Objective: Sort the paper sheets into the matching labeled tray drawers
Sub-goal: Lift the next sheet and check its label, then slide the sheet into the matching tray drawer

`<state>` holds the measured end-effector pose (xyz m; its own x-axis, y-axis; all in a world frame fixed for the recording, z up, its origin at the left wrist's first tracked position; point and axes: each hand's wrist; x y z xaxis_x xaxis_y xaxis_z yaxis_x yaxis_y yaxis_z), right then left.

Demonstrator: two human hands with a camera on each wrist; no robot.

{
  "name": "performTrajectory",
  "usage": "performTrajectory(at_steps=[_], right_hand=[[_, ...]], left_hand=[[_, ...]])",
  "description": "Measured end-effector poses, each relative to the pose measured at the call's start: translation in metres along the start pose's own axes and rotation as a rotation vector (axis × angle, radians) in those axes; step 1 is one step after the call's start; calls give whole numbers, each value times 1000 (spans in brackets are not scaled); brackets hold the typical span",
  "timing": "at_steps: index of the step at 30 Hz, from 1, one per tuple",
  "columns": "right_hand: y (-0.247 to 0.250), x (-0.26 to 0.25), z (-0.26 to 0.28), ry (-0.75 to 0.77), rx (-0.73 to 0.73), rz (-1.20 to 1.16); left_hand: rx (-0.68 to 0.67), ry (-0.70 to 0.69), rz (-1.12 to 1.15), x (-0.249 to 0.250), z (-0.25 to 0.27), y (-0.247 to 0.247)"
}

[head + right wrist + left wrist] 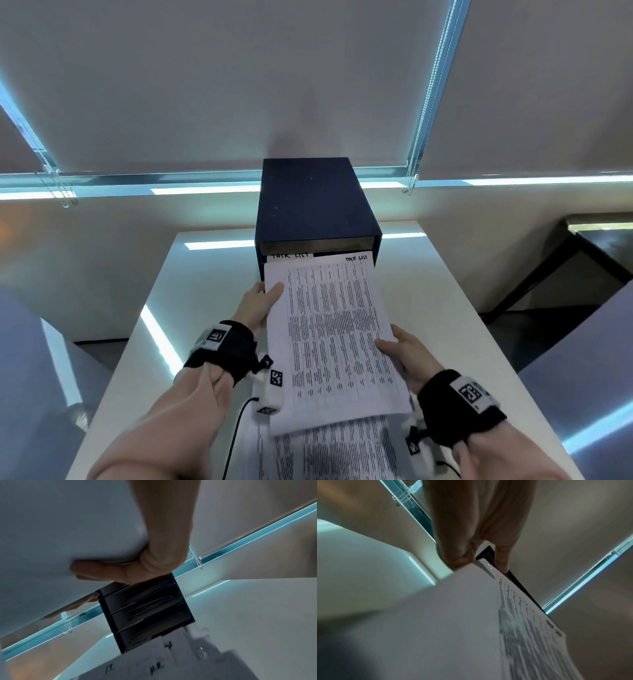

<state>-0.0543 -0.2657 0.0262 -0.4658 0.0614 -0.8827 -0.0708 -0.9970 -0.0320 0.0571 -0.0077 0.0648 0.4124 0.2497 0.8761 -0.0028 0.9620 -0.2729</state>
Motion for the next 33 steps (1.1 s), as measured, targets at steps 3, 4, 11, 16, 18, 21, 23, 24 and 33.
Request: performTrajectory(at_steps=[3,4,11,16,18,21,23,24,33], right_hand=[[1,-30,-25,-24,-18,55],[1,-39,-36,-18,-17,76],[-6,-109,-102,41,46,176],[19,-101,-99,40,93,98],[22,-94,-96,51,94,15],[7,-97,-106,77,107,-71],[-3,-103,-112,70,121,-100],[-6,-106,-111,57,103,-70],[-15,-120,-118,-52,16,-340]], left_hand=[[-62,51,10,-7,7,7],[-70,63,16,-11,9,10],[-195,126,56,-21,9,-1],[-209,126,98,-22,-2,-21],[-217,114,112,-21,-7,-24],[-257,156,157,-17,-14,-20],[-236,171,125,-13,-17,-14],[-208,150,97,-12,-20,-11],[-19,-32,387,21,-75,-28]])
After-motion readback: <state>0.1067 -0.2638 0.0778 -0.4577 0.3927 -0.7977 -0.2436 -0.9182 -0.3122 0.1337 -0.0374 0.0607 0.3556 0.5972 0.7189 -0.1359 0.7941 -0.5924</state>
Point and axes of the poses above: each hand's wrist, its own z-axis away from the middle knuckle, its own y-axis out of the back of the hand, x = y × z, and after that the axes turned 11 degrees about z, right-handed
